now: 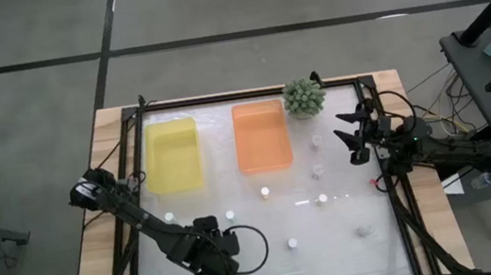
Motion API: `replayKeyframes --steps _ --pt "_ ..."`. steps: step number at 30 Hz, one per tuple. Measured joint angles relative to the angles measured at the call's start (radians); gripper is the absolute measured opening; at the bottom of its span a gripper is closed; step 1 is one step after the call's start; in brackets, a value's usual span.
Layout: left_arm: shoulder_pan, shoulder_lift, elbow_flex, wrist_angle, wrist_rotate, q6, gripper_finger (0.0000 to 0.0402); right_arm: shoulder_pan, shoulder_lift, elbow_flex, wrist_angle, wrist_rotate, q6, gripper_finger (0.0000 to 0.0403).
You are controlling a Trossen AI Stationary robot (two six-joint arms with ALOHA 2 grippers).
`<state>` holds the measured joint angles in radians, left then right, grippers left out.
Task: Pick and place medicine bottles into bin by pill shape (circle, oval)
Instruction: Put the left blue capsule bottle into the yellow bin
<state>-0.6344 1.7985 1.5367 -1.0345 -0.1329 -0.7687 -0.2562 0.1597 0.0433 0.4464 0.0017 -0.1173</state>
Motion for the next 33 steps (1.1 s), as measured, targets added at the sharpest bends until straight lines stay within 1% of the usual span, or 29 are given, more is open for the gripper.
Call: replayKeyframes --steps 5,9,12,17,20,25,33 --pt "-0.019 0.000 -0.088 0.107 0.000 -0.002 0.0223 0.000 0.006 0.000 -0.001 0.000 -0.001 0.0215" --pt "-0.023 0.000 -0.126 0.164 -0.004 -0.002 0.0224 0.000 0.006 0.000 0.000 0.000 -0.001 0.0215" --pt "-0.023 0.000 -0.155 0.200 -0.026 -0.002 0.0224 0.000 0.007 0.000 0.000 0.000 -0.001 0.0215" --pt "-0.023 0.000 -0.170 0.222 -0.057 -0.003 0.0224 0.000 0.007 0.000 0.000 0.000 -0.006 0.0215" --pt "-0.022 0.000 -0.178 0.234 -0.058 -0.004 0.0224 0.000 0.007 0.000 0.000 0.001 -0.008 0.0215" --pt "-0.022 0.000 -0.215 0.324 -0.058 -0.003 0.0224 0.000 0.007 0.000 0.000 0.001 -0.010 0.0215" --pt "-0.023 0.000 -0.235 0.328 -0.057 -0.006 0.0223 0.000 0.007 0.000 0.000 0.001 -0.015 0.0215"
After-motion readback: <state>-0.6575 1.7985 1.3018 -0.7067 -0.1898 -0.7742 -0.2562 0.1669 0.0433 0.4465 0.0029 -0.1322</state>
